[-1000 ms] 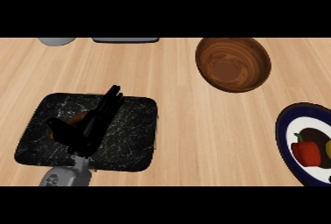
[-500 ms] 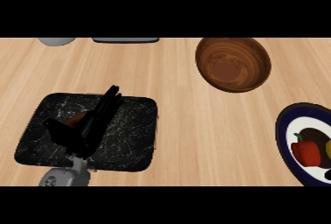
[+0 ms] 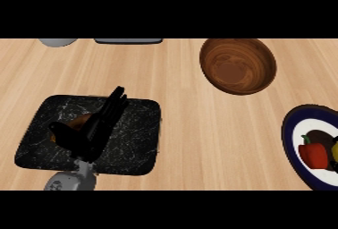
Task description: Pick the lemon from the plate and place it in the bowl
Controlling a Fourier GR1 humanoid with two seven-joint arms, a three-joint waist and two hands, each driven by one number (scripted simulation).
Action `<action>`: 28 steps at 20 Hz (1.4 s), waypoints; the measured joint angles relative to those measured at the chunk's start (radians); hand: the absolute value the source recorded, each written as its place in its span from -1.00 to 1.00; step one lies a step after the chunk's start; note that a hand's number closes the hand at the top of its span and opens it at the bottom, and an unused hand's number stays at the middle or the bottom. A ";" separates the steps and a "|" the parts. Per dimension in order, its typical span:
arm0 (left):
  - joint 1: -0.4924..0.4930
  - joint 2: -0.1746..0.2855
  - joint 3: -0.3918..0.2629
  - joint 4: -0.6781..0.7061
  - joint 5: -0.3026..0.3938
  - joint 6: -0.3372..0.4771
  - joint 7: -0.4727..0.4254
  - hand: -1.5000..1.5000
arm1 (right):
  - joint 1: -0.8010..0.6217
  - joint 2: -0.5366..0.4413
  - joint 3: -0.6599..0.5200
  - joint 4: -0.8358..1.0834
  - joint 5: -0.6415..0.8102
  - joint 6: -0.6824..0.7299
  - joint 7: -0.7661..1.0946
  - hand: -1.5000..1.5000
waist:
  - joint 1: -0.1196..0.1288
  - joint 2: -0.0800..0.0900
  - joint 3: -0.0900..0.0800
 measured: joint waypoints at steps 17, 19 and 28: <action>-0.026 -0.012 -0.001 0.005 -0.003 -0.040 0.024 0.00 | -0.106 0.133 0.280 -0.140 0.224 0.040 -0.001 1.00 | 0.039 -0.006 -0.025; -0.028 -0.011 -0.006 0.006 -0.002 -0.048 0.026 0.00 | -0.153 0.203 0.386 -0.183 0.273 0.079 0.040 1.00 | 0.055 -0.007 -0.025; -0.031 -0.001 0.024 0.018 0.003 -0.040 0.029 0.00 | -0.358 0.489 0.737 -0.353 0.337 0.152 0.431 1.00 | 0.024 -0.002 0.000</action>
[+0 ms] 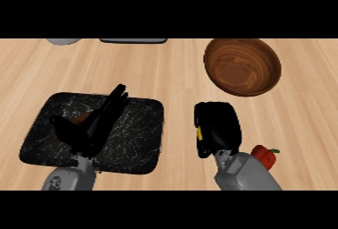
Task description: Pick the lemon from the plate and place it in the bowl
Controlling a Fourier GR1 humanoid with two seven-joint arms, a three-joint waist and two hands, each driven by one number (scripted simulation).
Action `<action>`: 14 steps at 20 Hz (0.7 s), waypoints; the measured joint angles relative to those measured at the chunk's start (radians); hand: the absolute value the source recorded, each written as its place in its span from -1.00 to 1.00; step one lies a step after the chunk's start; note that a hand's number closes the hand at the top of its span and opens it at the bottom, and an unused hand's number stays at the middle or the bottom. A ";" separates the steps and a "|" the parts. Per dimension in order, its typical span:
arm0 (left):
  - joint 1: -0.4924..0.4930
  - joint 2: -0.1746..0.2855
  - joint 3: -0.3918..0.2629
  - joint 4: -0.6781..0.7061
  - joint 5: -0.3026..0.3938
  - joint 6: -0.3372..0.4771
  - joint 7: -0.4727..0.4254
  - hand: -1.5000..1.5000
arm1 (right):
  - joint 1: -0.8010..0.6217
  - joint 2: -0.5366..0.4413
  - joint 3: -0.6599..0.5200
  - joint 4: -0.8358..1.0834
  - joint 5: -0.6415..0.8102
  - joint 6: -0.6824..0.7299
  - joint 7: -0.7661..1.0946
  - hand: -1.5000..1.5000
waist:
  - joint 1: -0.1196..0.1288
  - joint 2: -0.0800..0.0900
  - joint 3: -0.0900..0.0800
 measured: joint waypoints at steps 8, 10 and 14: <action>0.024 0.000 0.006 -0.015 -0.004 0.002 -0.011 0.00 | -0.181 0.033 0.079 -0.236 -0.005 0.077 0.216 1.00 | -0.018 -0.001 0.003; 0.008 -0.008 0.007 0.001 -0.005 0.007 -0.013 0.00 | -0.238 0.033 0.078 -0.269 -0.025 0.090 0.251 1.00 | -0.020 0.000 0.003; 0.021 -0.012 0.005 0.002 -0.014 0.010 -0.023 0.00 | -0.342 0.034 0.000 -0.284 -0.059 0.124 0.260 1.00 | -0.020 0.000 0.003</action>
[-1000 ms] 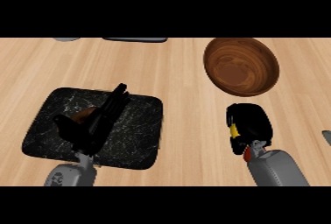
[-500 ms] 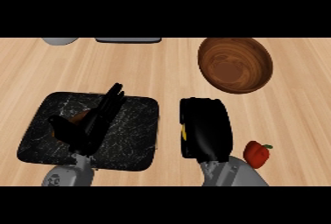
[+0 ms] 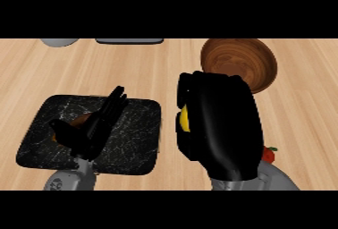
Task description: Pick the lemon from the plate and place it in the bowl
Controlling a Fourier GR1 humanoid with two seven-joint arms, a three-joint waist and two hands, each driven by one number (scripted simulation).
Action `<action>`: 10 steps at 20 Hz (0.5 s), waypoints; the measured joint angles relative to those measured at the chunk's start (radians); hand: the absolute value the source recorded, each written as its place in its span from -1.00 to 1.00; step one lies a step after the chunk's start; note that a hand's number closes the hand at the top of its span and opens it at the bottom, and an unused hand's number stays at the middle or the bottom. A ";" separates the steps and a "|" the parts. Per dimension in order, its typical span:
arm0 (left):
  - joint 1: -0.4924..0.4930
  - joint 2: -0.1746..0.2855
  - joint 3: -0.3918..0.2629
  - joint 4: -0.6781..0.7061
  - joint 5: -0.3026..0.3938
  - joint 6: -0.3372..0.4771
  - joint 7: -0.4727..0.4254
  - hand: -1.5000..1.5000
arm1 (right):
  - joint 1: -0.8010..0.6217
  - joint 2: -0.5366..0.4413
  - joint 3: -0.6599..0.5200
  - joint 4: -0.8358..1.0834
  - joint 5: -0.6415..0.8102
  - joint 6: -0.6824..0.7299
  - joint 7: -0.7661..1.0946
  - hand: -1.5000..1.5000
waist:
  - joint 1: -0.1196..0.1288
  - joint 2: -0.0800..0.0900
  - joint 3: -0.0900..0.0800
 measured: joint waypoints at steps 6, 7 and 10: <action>-0.009 -0.002 0.005 0.005 0.008 -0.010 0.004 0.00 | -0.102 -0.003 -0.145 0.079 0.005 0.014 -0.037 1.00 | 0.000 0.002 0.000; 0.000 -0.001 0.000 -0.007 0.006 -0.010 0.008 0.00 | -0.123 -0.014 -0.182 0.109 0.002 0.011 -0.055 1.00 | 0.002 0.003 0.000; -0.001 0.011 0.013 -0.019 0.016 -0.018 0.022 0.00 | -0.150 -0.034 -0.247 0.191 0.015 -0.039 -0.104 1.00 | 0.003 0.004 0.001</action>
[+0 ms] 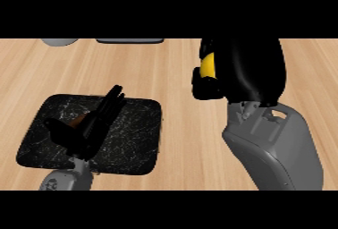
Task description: Pick the lemon from the plate and place it in the bowl
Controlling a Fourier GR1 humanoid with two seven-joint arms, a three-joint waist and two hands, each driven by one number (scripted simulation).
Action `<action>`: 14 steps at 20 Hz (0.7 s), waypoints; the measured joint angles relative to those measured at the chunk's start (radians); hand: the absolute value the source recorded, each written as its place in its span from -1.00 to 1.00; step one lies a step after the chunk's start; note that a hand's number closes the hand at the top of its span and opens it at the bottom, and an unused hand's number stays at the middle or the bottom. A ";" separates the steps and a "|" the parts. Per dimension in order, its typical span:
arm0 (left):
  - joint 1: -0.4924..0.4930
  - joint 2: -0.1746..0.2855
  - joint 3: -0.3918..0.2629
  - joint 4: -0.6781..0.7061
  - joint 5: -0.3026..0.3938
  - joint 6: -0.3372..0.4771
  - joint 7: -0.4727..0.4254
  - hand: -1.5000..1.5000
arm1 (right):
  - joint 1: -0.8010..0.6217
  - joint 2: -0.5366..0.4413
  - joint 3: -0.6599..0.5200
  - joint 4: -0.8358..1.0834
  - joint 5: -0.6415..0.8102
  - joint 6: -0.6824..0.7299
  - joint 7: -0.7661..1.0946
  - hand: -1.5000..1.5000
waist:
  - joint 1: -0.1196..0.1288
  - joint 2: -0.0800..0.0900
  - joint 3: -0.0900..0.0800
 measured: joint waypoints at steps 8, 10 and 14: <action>0.014 -0.002 -0.004 -0.012 -0.007 -0.006 -0.008 0.00 | -0.055 -0.065 -0.158 0.301 -0.007 -0.221 -0.185 1.00 | 0.006 0.003 0.000; 0.013 -0.002 -0.006 -0.027 -0.004 -0.007 0.004 0.00 | -0.050 -0.095 -0.181 0.381 -0.003 -0.279 -0.252 1.00 | 0.007 0.004 0.000; 0.007 -0.023 -0.026 -0.010 -0.024 0.010 -0.010 0.00 | -0.092 -0.137 -0.211 0.589 0.029 -0.390 -0.350 1.00 | 0.013 0.007 0.000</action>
